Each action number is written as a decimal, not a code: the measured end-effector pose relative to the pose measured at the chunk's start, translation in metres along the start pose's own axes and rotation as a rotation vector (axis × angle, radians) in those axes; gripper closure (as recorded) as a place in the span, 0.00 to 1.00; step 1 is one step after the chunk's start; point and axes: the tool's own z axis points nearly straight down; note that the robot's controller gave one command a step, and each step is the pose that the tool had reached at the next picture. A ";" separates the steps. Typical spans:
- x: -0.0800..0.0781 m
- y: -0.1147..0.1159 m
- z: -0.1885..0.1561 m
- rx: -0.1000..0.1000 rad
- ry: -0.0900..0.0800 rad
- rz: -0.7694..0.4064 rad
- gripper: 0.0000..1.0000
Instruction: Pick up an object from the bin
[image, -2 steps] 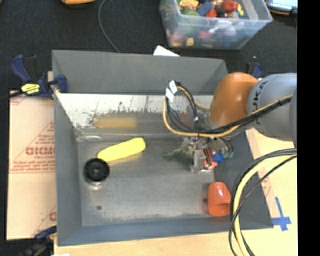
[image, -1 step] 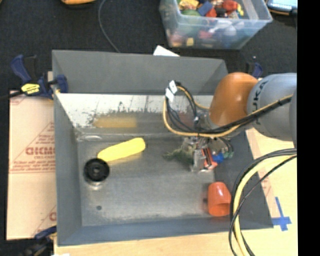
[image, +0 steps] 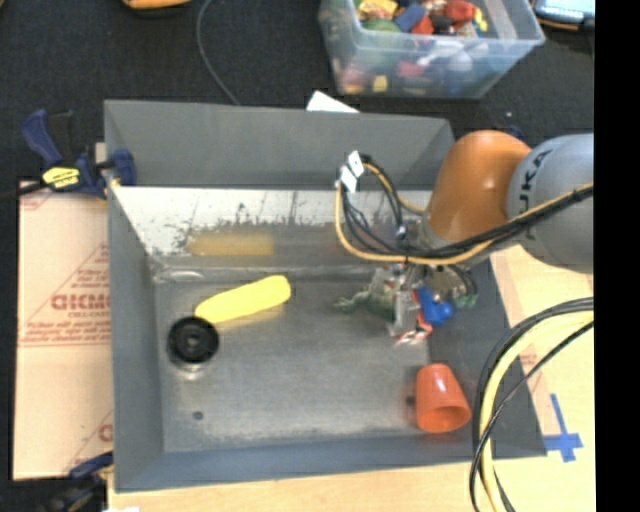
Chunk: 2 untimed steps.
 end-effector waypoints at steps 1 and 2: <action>0.000 0.000 -0.037 0.000 0.003 0.001 1.00; -0.002 -0.002 -0.070 0.003 -0.004 0.002 1.00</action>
Offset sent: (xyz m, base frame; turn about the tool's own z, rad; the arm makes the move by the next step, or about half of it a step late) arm -0.0008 -0.0002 0.0788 0.0002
